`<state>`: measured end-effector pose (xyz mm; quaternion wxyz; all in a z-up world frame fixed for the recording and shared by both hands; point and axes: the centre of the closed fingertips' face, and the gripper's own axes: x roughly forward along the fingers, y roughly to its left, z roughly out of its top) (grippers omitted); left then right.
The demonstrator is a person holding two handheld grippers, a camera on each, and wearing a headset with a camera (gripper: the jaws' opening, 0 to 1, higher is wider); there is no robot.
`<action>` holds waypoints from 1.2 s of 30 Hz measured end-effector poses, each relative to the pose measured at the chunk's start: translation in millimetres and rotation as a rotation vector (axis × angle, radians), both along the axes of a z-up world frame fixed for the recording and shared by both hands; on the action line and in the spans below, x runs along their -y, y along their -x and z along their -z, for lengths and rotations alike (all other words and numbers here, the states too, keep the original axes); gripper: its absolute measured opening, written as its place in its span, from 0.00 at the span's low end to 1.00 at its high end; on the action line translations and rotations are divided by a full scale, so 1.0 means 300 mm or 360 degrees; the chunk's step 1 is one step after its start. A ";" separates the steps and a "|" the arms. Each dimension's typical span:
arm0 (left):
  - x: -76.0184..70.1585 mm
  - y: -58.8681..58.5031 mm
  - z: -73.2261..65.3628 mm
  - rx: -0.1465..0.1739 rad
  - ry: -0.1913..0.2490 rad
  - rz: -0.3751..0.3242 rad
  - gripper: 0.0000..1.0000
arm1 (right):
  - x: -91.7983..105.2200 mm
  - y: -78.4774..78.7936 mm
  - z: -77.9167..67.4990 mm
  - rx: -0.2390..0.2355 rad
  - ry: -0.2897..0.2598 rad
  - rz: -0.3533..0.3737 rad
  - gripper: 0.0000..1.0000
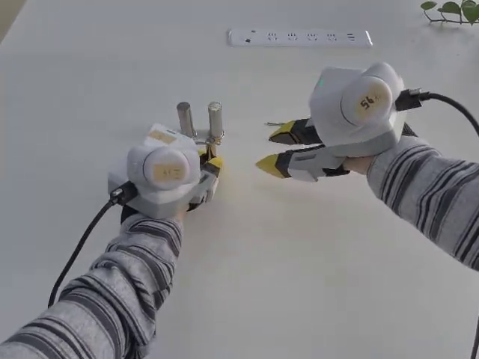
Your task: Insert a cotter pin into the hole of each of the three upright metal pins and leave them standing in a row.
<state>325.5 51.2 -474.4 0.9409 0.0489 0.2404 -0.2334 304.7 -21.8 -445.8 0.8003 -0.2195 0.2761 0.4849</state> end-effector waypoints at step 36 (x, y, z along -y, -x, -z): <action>-0.029 -0.004 0.031 -0.0036 -0.0030 -0.0017 0.09 | -0.007 -0.004 0.018 -0.0026 -0.0061 0.0072 0.25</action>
